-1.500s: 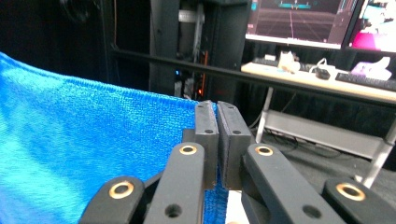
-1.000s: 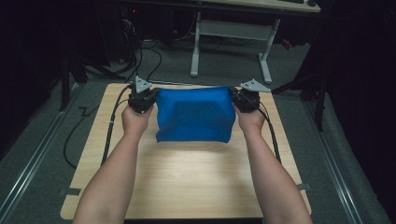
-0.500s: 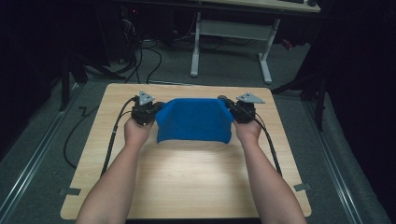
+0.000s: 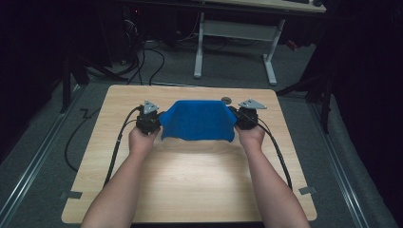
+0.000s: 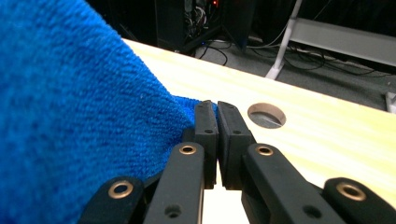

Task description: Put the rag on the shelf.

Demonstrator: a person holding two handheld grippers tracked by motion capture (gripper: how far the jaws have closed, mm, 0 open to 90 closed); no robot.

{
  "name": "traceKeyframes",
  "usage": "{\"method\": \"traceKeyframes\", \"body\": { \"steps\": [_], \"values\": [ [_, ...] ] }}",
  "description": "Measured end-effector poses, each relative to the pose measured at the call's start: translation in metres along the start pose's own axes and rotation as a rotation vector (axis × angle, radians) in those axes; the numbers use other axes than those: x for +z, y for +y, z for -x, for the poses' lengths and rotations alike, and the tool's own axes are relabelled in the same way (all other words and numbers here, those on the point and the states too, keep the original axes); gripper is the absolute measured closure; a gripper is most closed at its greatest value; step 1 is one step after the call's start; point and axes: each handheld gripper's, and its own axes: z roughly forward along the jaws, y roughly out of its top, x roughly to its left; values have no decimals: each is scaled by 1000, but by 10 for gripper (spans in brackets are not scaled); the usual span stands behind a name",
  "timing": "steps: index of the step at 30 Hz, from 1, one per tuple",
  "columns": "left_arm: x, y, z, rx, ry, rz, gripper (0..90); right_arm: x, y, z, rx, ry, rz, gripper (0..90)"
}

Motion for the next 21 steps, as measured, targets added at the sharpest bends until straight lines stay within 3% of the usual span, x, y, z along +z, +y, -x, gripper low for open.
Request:
{"method": "traceKeyframes", "body": {
  "steps": [5,14,21],
  "values": [
    [2,-9,1,-6,-7,-17,880,2,-12,4,28,1,-19,879],
    [2,-15,1,-23,-13,-18,870,2,-23,5,35,2,-31,870],
    [0,-13,0,-46,-8,-6,795,-2,-23,10,48,-2,-36,817]
  ]
}}
